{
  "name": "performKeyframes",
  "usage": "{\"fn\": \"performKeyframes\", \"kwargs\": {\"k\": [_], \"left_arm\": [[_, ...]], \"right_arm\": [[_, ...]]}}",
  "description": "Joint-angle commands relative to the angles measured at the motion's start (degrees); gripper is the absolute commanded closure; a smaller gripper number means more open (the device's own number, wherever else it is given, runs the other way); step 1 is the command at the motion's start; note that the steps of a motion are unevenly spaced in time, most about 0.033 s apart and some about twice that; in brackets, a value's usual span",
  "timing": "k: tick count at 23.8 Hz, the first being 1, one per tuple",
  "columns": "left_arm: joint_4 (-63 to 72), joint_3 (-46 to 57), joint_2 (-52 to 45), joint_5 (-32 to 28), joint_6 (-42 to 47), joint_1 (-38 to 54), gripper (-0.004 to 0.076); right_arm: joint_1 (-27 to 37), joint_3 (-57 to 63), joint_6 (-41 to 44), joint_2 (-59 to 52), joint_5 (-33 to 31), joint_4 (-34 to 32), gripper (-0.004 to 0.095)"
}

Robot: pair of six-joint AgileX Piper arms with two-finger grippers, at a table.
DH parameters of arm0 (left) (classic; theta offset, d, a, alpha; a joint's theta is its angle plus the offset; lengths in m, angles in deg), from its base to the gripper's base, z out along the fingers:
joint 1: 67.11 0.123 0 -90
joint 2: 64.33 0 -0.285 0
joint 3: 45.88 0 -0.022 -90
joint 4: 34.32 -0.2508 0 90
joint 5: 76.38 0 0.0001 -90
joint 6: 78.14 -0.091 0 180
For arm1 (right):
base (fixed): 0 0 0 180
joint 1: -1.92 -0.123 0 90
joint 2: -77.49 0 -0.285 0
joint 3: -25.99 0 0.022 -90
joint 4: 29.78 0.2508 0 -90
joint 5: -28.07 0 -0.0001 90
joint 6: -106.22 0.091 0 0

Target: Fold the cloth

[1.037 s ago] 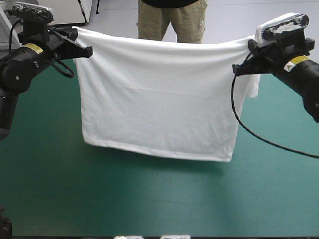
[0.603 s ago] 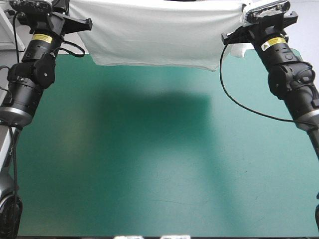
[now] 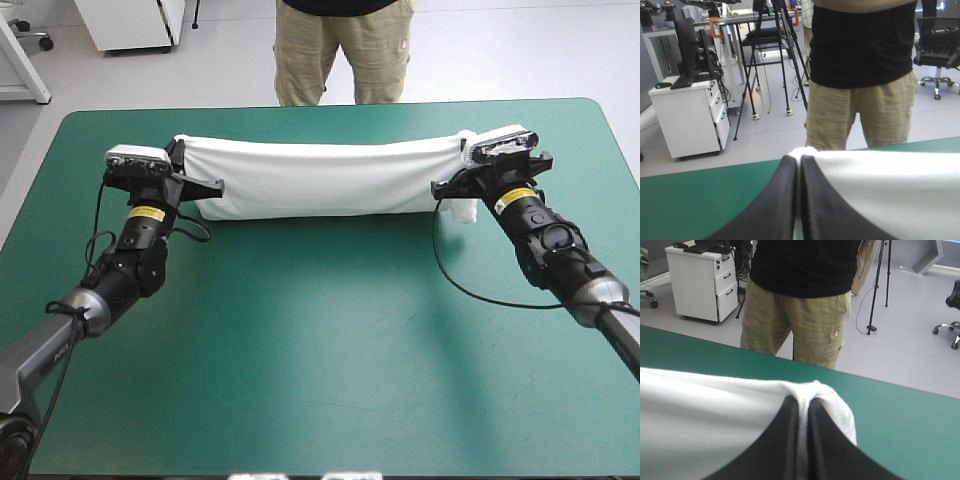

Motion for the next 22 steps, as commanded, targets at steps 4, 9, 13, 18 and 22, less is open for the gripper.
{"fn": "performKeyframes", "kwargs": {"k": [4,9,13,18,22], "left_arm": [[1.23,8.18,-12.81,12.50,2.37,-3.35,0.0733],[5.65,10.35,-22.02,37.92,2.27,-3.24,0.0733],[5.65,10.44,-23.89,51.98,2.62,-3.24,0.0733],[3.91,12.17,-23.89,59.63,3.79,-3.24,0.0733],[-4.29,13.92,-23.89,64.62,8.78,-3.24,0.0733]], "right_arm": [[0.33,7.03,5.01,-11.27,-14.49,-1.11,0.0925],[-2.25,12.87,-2.73,-18.39,-29.15,8.60,0.0925],[-6.24,15.17,-4.97,-19.42,-35.87,15.10,0.0925],[-7.64,17.22,-4.88,-19.42,-41.59,18.55,0.0924],[-7.64,20.94,-4.72,-19.55,-43.45,19.06,0.0924]]}}
